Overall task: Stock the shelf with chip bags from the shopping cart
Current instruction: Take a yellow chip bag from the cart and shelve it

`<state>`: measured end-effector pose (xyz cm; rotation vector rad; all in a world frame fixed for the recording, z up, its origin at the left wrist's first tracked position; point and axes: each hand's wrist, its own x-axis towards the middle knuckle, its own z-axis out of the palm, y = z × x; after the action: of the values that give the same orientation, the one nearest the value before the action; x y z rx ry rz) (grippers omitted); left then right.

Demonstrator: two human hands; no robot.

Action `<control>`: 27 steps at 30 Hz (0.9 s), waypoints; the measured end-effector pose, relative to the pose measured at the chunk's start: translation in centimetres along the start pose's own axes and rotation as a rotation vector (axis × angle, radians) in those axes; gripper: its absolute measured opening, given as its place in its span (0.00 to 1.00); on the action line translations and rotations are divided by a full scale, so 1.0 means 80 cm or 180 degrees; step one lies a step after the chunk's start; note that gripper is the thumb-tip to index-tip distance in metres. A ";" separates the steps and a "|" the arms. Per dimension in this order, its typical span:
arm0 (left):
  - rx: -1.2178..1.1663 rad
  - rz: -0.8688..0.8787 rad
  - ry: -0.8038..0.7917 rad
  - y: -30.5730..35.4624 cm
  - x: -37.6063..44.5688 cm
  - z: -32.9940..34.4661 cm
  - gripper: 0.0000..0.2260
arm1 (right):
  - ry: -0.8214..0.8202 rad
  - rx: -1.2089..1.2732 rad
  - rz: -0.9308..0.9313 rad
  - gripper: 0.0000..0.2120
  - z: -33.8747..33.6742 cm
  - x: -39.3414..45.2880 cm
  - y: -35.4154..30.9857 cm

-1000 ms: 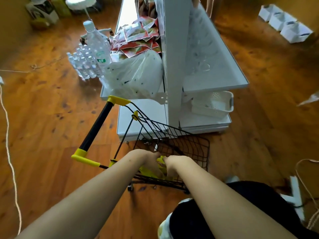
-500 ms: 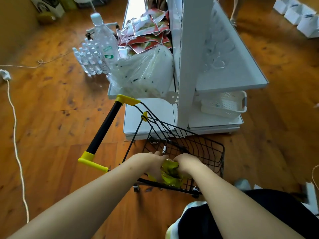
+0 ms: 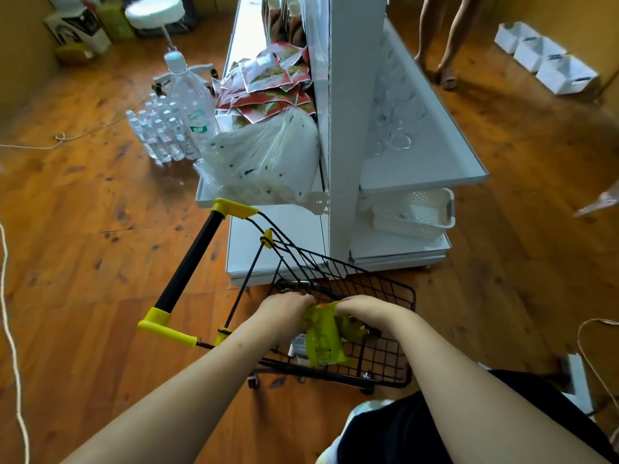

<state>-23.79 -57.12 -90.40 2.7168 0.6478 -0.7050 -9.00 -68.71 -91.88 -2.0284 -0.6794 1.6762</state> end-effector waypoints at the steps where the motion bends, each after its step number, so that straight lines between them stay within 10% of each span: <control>1: -0.0043 0.0016 0.0104 0.000 -0.001 -0.008 0.18 | -0.0065 0.0123 -0.0031 0.26 -0.002 -0.005 -0.002; 7: -0.1311 -0.0132 0.0638 0.003 -0.014 -0.065 0.18 | 0.0498 -0.0623 -0.0583 0.59 -0.008 -0.049 -0.032; 11: -0.1754 0.0010 0.0874 0.025 -0.032 -0.099 0.15 | 0.1790 -0.1075 -0.0741 0.35 -0.008 -0.073 -0.044; 16: -0.3442 -0.0090 0.1231 0.042 -0.059 -0.099 0.16 | 0.1684 -0.0138 -0.0934 0.16 -0.016 -0.110 -0.049; 21: -0.3549 -0.0706 0.2541 0.080 -0.099 -0.070 0.22 | 0.1850 0.0517 -0.1100 0.13 -0.004 -0.139 -0.048; 27: -0.3164 -0.0480 0.2296 0.132 -0.122 -0.053 0.28 | 0.2299 0.0196 -0.0833 0.22 0.015 -0.166 -0.069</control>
<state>-24.72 -68.21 -80.36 1.8982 1.0014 0.5274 -12.82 -72.47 -78.46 -2.1733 -0.5808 0.7206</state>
